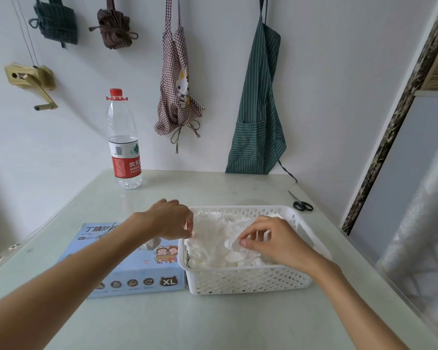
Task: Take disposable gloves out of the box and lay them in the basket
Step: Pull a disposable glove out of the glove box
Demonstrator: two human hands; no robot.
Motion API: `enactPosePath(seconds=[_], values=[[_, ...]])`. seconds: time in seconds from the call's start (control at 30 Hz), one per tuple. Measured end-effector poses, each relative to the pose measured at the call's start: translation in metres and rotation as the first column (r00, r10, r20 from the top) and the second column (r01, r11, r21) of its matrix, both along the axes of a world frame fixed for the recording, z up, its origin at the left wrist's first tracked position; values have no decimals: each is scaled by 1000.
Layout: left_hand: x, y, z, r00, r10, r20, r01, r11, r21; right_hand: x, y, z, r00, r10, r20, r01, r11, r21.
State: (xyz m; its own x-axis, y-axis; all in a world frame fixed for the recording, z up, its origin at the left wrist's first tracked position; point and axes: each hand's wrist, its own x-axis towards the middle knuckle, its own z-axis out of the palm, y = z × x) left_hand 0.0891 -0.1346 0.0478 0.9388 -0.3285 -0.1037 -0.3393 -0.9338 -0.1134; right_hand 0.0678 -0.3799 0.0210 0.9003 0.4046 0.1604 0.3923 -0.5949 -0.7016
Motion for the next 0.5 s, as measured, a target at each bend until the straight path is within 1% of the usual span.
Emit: enactPosePath(seconds=[0.07,0.1,0.13,0.17,0.2,0.23,0.27,0.3,0.33,0.37,0.4,0.43,0.47,0.5], values=[[1,0,-2,993,32,117,-23,997,-79,-2,3,-3,995,80,-63,-82,996,-40],[0,-3,-4,984,45,172,-21,990,-140,-1,2,-2,991,101,-92,-105,994,-35],[-1,-8,-5,977,52,207,-10,980,-200,2,-1,1,990,89,-105,-90,996,-1],[-2,-13,-6,976,46,215,8,969,-246,7,-5,4,994,53,-94,-48,997,53],[-3,-18,-6,983,24,183,25,965,-260,14,-11,7,998,-3,-65,9,995,96],[-4,-24,-8,994,-12,110,38,970,-239,21,-18,8,998,-63,-29,66,993,101],[-6,-28,-11,999,-45,17,47,980,-194,27,-25,8,994,-111,-3,111,993,49],[-5,-31,-15,996,-57,-74,45,988,-151,33,-31,6,992,-122,-13,121,991,-59],[-5,-32,-20,987,-49,-151,31,993,-116,36,-34,5,992,-99,-78,81,975,-209],[-3,-32,-25,978,-27,-205,9,996,-88,39,-37,2,984,-72,-162,6,927,-376],[-2,-32,-31,971,-2,-238,-11,999,-53,40,-39,-1,972,-59,-228,-71,848,-526],[0,-31,-36,966,21,-257,-26,1000,-14,40,-39,-2,966,-57,-253,-125,755,-643],[0,-32,-39,964,35,-263,-28,999,32,41,-38,-3,966,-59,-253,-144,687,-712],[0,-32,-41,965,43,-260,-24,997,76,41,-38,-4,967,-66,-246,-146,650,-746]])
